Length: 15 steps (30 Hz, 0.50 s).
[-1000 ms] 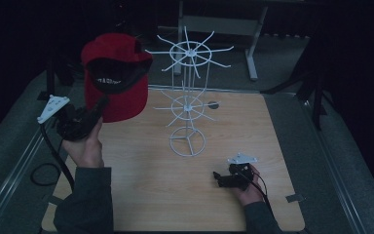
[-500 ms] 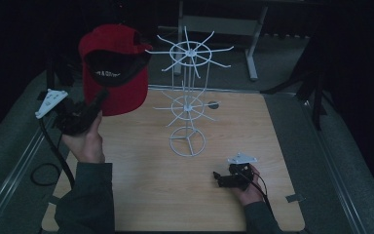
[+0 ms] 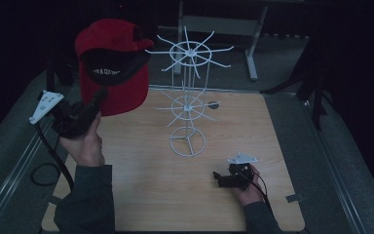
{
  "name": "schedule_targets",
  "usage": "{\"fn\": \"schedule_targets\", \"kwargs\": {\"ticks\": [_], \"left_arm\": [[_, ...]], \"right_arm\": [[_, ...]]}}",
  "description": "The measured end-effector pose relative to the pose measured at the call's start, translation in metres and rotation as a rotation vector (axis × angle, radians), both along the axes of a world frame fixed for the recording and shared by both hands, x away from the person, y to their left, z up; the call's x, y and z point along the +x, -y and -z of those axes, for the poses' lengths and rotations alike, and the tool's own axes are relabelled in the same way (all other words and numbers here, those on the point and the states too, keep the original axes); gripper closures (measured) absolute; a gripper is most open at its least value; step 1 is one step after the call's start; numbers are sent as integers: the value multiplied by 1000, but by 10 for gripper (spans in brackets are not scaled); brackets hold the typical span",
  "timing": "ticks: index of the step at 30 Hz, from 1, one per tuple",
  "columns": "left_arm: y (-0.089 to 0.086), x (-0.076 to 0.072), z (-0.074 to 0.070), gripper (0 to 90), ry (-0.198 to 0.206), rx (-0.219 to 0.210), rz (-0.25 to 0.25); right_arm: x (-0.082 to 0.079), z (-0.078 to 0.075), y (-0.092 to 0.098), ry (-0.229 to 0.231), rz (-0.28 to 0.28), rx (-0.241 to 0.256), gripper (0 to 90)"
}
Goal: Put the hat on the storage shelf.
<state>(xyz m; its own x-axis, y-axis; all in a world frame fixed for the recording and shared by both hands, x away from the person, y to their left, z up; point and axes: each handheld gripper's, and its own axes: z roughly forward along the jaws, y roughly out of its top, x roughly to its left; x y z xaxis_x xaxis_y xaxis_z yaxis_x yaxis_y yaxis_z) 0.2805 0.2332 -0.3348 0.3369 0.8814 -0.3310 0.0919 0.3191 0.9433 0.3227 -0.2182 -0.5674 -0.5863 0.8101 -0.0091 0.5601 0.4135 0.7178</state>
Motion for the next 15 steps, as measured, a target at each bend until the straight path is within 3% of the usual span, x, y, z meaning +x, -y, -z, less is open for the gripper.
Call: {"fn": "schedule_targets", "kwargs": {"ticks": [15], "left_arm": [[8,-23,1,848,49,11,14]], "right_arm": [[0,0,0,0,0,0,121]]}}
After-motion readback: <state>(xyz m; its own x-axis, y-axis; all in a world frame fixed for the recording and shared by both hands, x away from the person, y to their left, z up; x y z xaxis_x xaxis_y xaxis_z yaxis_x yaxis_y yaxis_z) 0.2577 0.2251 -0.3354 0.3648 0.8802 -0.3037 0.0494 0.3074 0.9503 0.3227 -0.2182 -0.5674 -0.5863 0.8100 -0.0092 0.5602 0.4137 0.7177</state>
